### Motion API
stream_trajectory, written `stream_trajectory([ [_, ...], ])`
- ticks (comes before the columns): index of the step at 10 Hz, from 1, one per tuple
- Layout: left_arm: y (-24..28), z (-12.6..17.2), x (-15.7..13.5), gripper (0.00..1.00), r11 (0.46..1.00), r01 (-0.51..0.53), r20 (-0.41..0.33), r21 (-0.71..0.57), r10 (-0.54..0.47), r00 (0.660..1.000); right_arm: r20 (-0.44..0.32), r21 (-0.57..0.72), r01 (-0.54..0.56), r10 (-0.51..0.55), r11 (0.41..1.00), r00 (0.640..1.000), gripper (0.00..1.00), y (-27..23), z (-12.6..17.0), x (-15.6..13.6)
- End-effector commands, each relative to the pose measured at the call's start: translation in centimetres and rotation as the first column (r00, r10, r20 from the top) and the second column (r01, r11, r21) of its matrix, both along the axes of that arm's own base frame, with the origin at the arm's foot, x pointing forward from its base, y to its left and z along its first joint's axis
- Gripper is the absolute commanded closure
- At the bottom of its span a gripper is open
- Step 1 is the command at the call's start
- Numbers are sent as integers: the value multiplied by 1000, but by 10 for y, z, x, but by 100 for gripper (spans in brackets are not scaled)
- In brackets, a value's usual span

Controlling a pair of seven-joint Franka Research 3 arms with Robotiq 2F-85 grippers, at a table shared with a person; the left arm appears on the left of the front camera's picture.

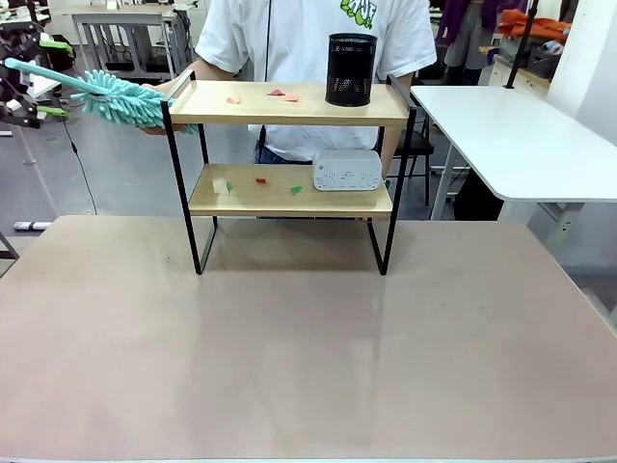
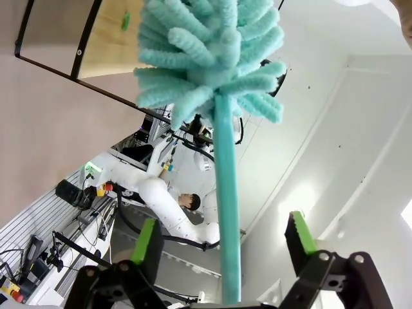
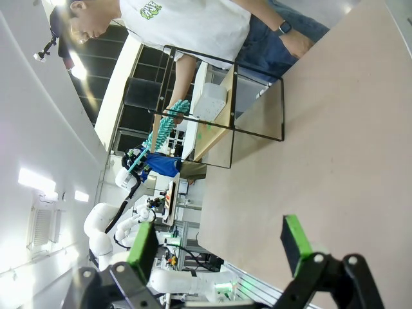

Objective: Clean the shelf.
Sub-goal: Pick up the Duster from the human.

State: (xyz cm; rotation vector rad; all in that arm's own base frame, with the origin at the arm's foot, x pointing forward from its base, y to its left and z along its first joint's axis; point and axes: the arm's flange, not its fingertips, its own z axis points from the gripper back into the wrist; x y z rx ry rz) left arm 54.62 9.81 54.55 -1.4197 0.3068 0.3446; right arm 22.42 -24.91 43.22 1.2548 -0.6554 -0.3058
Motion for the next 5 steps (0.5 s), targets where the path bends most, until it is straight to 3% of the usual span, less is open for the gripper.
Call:
stream_trajectory([
  [1,0,5,2,57,1000,22,1,3,-22,1000,36,-1,2,-2,1000,999,0,-1,2,3],
  [2,0,5,2,100,1000,21,6,6,-21,1000,36,-1,2,-2,1000,999,0,-1,2,3],
  [4,5,4,4,100,1000,-8,17,15,8,1000,36,-1,2,-2,1000,999,0,-1,2,3],
  [5,6,4,3,85,1000,0,10,9,0,1000,36,-1,2,-2,1000,999,0,-1,2,3],
])
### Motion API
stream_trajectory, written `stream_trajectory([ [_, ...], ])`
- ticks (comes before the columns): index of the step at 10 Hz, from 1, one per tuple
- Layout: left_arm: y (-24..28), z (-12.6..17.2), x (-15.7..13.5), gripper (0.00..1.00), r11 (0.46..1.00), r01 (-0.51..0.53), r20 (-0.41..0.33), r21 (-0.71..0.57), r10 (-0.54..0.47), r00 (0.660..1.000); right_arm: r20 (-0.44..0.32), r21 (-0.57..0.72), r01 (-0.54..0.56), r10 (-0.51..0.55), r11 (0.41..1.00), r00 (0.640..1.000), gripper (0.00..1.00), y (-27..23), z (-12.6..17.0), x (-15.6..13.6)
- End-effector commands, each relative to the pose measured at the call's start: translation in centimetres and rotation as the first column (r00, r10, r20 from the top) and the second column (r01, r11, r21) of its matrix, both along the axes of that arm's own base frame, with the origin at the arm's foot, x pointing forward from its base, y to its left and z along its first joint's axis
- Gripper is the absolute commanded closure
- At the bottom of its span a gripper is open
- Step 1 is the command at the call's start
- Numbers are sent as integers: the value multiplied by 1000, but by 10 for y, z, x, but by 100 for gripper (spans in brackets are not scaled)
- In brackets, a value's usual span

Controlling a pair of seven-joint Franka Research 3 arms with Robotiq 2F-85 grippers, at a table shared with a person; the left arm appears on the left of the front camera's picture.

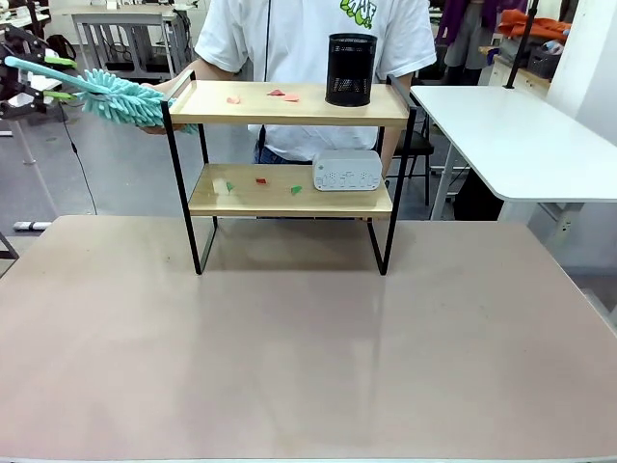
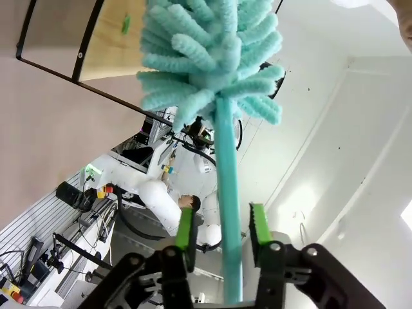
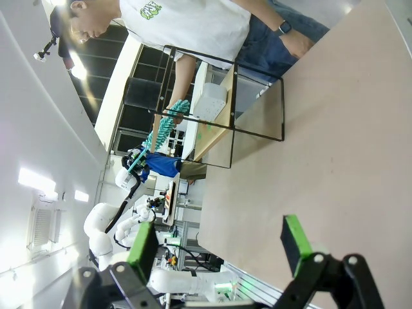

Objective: Clean the shelf.
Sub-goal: Pick up the Duster from the human.

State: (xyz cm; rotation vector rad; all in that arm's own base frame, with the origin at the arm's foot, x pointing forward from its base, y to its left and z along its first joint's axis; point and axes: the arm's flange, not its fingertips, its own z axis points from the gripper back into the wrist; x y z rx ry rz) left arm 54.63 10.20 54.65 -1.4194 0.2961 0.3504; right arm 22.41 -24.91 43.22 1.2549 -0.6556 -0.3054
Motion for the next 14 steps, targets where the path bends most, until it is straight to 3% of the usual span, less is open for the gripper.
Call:
stream_trajectory([
  [1,2,2,2,95,1000,13,9,8,-13,1000,36,-1,2,-2,1000,999,0,-1,2,3],
  [2,1,1,3,100,1000,9,10,12,-10,1000,36,-1,2,-2,1000,999,0,-1,2,3],
  [8,0,-1,1,100,1000,13,24,23,-13,1000,36,-1,2,-2,1000,999,0,-1,2,3],
  [10,0,0,-8,100,997,65,133,38,-69,989,36,-1,2,-2,1000,999,0,-1,2,3],
  [11,1,6,-20,100,993,103,238,52,-112,965,36,-1,2,-2,1000,999,0,-1,2,3],
  [13,13,25,-62,100,971,223,468,91,-239,851,36,-1,2,-2,1000,999,0,-1,2,3],
  [14,22,33,-86,100,965,209,544,157,-262,797,36,-1,2,-2,1000,999,0,-1,2,3],
])
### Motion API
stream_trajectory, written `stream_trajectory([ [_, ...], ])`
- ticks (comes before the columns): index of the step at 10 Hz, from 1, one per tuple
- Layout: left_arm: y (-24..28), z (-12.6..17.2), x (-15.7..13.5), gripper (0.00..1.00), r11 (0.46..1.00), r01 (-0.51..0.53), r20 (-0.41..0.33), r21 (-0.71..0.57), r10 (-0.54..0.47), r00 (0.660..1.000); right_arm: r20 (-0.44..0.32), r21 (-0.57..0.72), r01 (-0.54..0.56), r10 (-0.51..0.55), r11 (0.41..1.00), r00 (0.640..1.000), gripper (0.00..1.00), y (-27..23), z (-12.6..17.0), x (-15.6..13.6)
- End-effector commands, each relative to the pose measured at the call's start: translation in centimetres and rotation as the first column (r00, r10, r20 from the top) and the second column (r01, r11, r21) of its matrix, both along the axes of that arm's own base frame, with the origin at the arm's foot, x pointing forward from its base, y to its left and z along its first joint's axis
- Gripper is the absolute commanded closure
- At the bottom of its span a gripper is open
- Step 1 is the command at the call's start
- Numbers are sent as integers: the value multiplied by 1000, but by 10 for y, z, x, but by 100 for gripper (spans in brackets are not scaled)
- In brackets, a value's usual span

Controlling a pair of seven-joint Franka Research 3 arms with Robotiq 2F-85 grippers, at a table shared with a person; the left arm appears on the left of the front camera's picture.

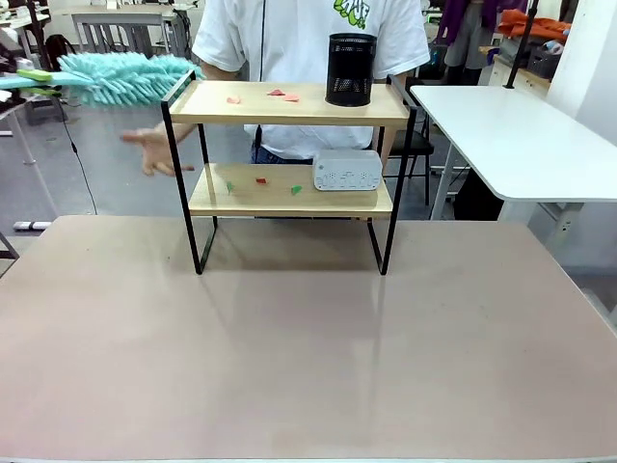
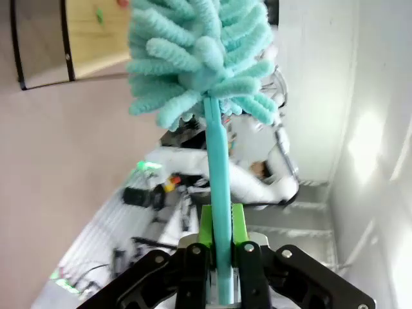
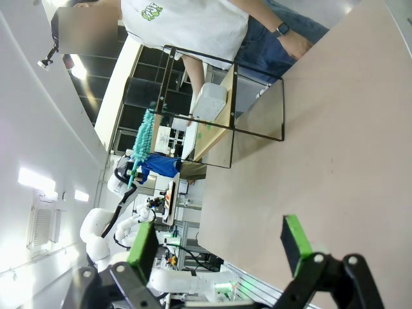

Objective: Clean the shelf.
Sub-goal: Pick up the Duster from the human.

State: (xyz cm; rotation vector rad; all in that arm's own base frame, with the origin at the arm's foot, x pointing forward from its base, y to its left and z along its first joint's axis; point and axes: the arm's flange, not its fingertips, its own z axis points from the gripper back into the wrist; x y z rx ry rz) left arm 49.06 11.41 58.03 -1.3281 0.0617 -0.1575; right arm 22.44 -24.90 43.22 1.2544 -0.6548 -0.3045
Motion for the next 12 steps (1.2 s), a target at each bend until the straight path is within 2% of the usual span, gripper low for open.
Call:
stream_trajectory([
  [1,20,3,-56,100,999,-23,246,43,12,969,36,0,3,-3,1000,999,0,-1,2,3],
  [2,32,3,-86,100,996,-83,334,26,70,940,36,0,3,-3,1000,999,0,-1,2,3],
  [4,56,-8,-142,100,985,-119,442,-123,162,882,36,0,3,-3,1000,999,0,-1,2,3],
  [5,59,-22,-166,100,983,-121,469,-136,172,866,36,0,3,-3,1000,999,0,-1,2,3],
  [7,57,-56,-196,100,992,-68,476,-108,111,872,36,0,3,-3,1000,999,0,-1,2,3],
  [8,64,-72,-202,100,996,-49,448,-80,80,890,36,0,3,-3,1000,999,0,-1,2,3],
  [9,70,-90,-205,100,986,-148,403,-78,167,900,36,0,3,-3,1000,999,0,-1,2,3],
  [11,76,-129,-213,100,971,-236,284,-23,233,930,36,0,3,-3,1000,999,0,-1,2,3],
  [12,78,-141,-214,100,971,-241,239,-14,237,942,36,0,3,-3,1000,999,0,-1,2,3],
])
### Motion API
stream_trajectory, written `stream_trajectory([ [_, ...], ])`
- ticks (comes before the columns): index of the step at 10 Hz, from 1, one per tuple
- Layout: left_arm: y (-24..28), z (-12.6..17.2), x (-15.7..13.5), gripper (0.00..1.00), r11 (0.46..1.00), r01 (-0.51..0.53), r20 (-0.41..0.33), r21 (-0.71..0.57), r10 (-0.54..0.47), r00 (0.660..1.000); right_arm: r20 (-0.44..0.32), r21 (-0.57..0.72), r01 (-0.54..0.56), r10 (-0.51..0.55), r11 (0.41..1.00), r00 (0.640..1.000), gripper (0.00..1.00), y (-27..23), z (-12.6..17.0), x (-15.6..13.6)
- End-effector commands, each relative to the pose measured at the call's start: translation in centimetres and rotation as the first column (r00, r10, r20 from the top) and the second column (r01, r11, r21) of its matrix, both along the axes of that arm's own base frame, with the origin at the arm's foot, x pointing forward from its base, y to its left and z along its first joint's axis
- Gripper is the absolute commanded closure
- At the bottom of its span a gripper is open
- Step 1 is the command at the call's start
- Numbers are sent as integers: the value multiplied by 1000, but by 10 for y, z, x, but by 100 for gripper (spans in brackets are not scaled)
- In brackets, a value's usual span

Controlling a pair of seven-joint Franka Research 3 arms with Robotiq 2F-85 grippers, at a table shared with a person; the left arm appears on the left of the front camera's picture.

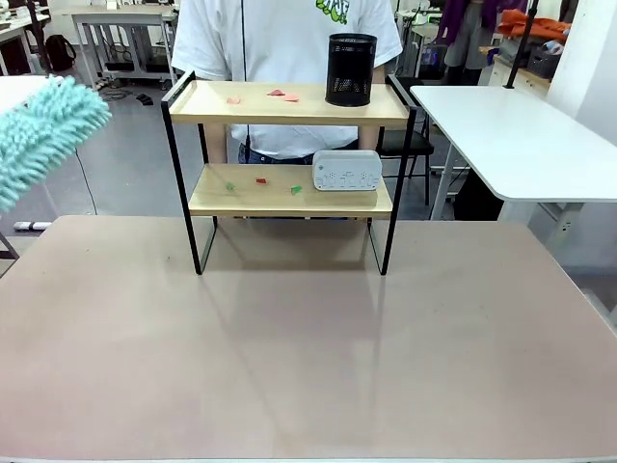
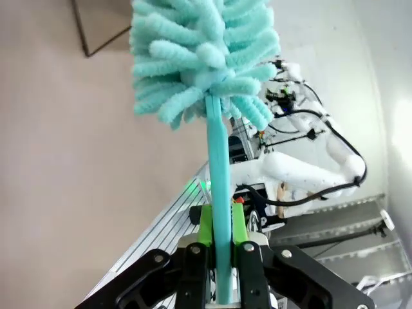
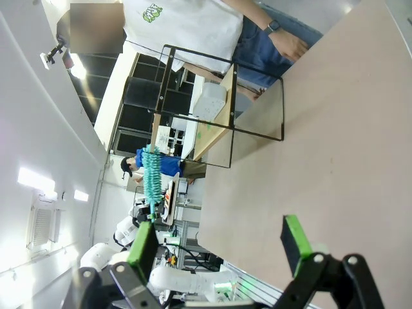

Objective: Clean the shelf.
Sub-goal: Pick up the Duster from the human, then clean the specific tier of the Shelf with the Duster once objects are removed.

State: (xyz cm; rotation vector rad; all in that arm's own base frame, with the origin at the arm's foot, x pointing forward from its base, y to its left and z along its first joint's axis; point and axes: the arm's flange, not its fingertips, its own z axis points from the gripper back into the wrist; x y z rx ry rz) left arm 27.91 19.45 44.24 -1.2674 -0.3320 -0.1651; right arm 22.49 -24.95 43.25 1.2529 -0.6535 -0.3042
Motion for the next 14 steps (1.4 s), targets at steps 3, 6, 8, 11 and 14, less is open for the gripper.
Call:
stream_trajectory([
  [3,1,-13,0,100,1000,-17,-42,8,17,999,37,2,4,-4,1000,999,0,0,1,2],
  [6,1,-13,0,100,1000,-17,-42,8,17,999,37,2,4,-4,1000,999,0,0,1,2],
  [8,1,-13,0,100,1000,-17,-42,8,17,999,37,2,4,-4,1000,999,0,0,1,2],
  [11,1,-13,0,100,1000,-17,-42,8,17,999,37,2,4,-4,1000,999,0,0,1,2],
  [14,1,-13,0,100,1000,-17,-42,8,17,999,37,2,4,-4,1000,999,0,0,1,2],
])
